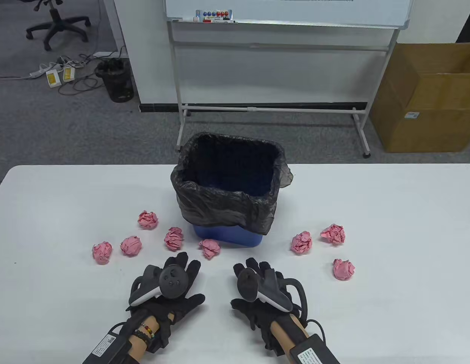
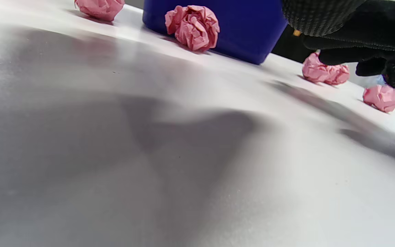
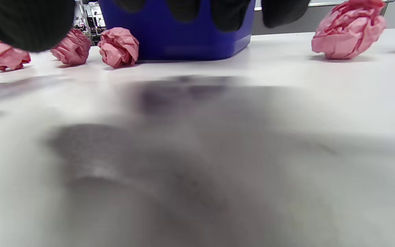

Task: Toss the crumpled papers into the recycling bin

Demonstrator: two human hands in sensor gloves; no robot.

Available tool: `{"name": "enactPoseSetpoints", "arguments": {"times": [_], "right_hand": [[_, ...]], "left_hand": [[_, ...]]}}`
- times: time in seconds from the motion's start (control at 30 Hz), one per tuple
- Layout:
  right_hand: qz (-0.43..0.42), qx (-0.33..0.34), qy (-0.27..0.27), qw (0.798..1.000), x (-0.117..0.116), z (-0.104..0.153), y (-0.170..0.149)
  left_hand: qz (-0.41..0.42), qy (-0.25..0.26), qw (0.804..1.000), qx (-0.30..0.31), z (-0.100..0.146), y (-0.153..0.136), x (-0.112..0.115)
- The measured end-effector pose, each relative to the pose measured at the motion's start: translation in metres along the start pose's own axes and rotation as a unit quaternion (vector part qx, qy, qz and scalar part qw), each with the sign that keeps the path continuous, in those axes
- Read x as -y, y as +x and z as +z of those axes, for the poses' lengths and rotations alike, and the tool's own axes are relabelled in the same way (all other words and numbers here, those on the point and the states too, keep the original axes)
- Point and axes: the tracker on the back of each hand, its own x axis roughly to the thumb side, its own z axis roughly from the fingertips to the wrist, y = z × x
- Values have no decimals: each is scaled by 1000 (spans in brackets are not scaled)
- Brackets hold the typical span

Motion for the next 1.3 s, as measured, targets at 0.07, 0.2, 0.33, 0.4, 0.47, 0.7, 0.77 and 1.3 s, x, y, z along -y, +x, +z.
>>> {"name": "enactPoseSetpoints", "arguments": {"times": [0.07, 0.2, 0.33, 0.4, 0.47, 0.7, 0.77, 1.3], "right_hand": [[1, 1, 2, 1000, -1, 0, 0], [4, -1, 1, 1000, 0, 0, 0], [4, -2, -1, 1000, 0, 0, 0], [6, -3, -1, 1000, -1, 0, 0], [7, -3, -1, 1000, 0, 1, 1], [1, -14, -20, 1000, 7, 4, -3], [0, -20, -28, 999, 11, 5, -6], [-14, -214, -137, 967, 54, -1, -95]], "left_hand": [[-1, -2, 1000, -1, 0, 0, 0], [2, -1, 1000, -2, 0, 0, 0], [3, 1, 1000, 0, 0, 0, -1], [4, 3, 1000, 2, 0, 0, -1], [4, 3, 1000, 3, 0, 0, 0], [2, 5, 1000, 7, 0, 0, -1], [1, 6, 1000, 9, 0, 1, -1], [7, 10, 1000, 14, 6, 0, -8]]}}
